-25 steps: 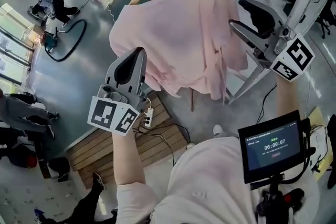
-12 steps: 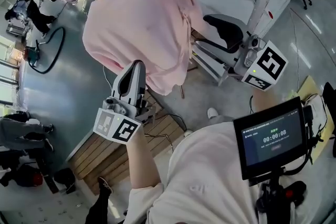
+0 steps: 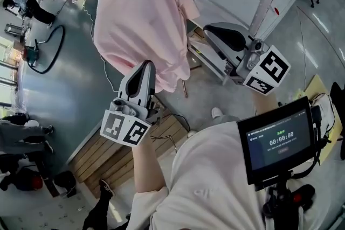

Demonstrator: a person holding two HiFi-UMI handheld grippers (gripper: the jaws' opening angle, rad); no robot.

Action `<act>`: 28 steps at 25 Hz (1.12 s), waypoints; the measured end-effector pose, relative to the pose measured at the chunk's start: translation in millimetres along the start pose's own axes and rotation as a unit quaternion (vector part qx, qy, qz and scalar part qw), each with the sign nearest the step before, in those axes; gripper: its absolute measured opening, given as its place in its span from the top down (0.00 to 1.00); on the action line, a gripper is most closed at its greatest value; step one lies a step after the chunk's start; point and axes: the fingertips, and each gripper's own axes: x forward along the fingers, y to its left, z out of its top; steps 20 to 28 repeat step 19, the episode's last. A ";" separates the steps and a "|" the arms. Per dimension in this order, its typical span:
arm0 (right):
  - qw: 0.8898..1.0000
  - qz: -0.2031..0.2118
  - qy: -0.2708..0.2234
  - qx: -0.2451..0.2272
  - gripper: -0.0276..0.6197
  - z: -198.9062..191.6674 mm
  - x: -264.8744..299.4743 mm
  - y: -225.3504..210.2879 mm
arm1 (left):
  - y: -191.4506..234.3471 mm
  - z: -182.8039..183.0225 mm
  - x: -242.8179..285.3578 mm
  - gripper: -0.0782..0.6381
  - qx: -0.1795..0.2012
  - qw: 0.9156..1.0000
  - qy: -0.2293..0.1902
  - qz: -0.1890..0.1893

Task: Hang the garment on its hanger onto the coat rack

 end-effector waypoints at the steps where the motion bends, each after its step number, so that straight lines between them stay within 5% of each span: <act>1: 1.000 0.003 0.000 0.000 0.94 0.0 0.9 1.4 | 0.6 0.9 -0.8 0.88 -0.010 1.000 -0.006 -0.001; 4: 1.000 0.008 0.003 -0.002 0.94 -1.2 3.0 4.1 | 2.1 1.3 -1.8 0.88 -0.018 1.000 -0.010 0.001; 10: 1.000 0.014 0.010 -0.007 0.94 -5.2 7.3 7.1 | -3.2 -2.7 1.7 0.88 0.064 0.998 0.011 0.009; 28: 1.000 0.016 0.011 -0.001 0.94 -8.5 3.0 12.3 | -2.2 -6.8 0.3 0.88 0.037 0.999 0.014 0.009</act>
